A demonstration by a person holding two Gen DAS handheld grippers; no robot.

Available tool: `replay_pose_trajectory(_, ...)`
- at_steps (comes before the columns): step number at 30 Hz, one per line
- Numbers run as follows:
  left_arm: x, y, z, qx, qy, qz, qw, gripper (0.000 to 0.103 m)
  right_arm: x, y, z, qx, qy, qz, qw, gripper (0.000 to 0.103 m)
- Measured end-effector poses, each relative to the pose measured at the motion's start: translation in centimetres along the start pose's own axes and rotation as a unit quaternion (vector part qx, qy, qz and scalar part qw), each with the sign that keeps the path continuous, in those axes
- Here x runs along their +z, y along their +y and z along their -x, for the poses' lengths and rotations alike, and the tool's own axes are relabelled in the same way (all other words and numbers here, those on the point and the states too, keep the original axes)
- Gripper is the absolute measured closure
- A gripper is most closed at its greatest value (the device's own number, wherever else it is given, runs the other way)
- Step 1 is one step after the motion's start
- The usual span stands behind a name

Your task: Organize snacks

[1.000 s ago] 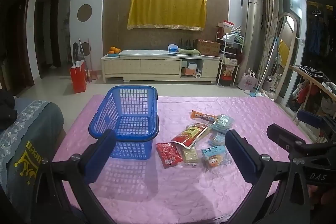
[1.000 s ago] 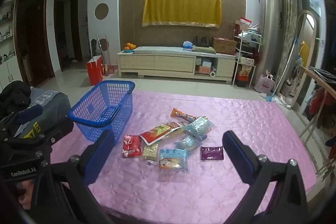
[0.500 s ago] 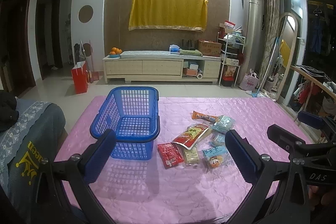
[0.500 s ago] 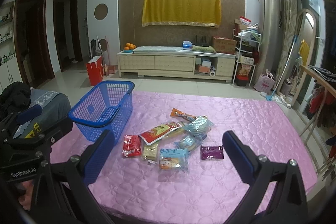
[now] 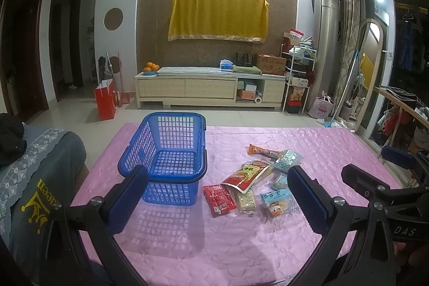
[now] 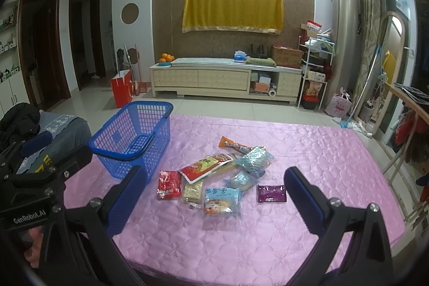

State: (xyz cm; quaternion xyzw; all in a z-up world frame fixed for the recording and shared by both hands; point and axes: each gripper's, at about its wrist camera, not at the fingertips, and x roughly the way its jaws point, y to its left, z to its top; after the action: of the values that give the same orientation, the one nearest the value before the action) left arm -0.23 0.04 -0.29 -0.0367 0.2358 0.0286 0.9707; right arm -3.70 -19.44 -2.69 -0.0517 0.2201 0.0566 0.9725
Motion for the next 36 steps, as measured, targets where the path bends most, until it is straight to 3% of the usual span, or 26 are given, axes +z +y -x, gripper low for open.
replay_pose_trajectory(36,-0.26,0.24,0.23,-0.013,0.007,0.002,0.9999,0.000,-0.25,0.20,0.07,0.006,0.002,-0.001,1.000,0.000)
